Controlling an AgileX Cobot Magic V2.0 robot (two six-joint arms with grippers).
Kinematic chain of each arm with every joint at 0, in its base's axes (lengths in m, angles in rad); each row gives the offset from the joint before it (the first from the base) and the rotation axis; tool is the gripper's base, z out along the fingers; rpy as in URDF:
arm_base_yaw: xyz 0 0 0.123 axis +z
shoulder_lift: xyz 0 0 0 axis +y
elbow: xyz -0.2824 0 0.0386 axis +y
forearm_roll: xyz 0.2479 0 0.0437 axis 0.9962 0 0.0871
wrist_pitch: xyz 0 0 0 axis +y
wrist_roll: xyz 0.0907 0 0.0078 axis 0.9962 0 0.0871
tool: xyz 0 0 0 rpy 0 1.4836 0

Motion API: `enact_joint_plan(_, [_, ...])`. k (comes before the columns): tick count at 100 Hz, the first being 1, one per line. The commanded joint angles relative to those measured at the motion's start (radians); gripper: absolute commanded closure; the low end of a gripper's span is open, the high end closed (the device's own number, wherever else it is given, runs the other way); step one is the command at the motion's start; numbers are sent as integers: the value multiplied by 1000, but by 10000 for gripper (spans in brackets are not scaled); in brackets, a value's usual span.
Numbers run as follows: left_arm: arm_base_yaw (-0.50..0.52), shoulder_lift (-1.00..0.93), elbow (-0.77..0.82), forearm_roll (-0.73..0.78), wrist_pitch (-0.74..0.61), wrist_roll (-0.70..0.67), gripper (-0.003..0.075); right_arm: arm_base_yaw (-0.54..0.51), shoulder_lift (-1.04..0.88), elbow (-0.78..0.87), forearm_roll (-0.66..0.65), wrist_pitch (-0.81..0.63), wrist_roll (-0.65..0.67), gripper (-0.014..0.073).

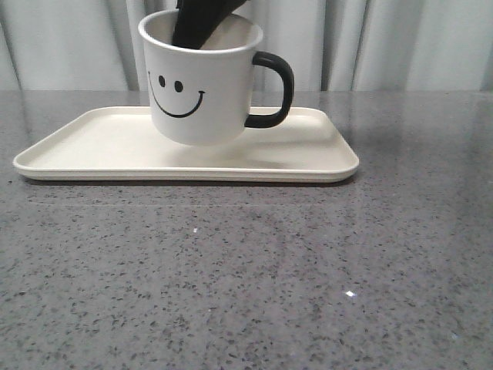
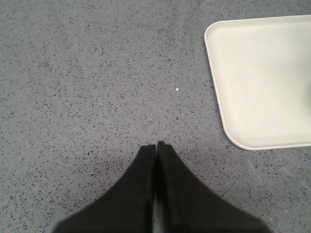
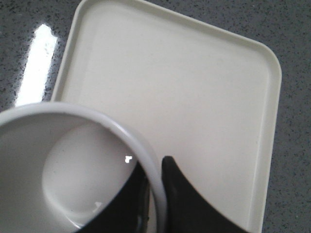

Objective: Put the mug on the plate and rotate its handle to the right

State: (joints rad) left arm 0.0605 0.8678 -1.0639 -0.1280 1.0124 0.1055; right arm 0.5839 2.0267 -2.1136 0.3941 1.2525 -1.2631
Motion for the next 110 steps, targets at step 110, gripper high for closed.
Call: enact_joint_plan(110, [3, -7, -24, -11, -64, 0, 740, 0, -46, 20, 31, 84, -51, 659])
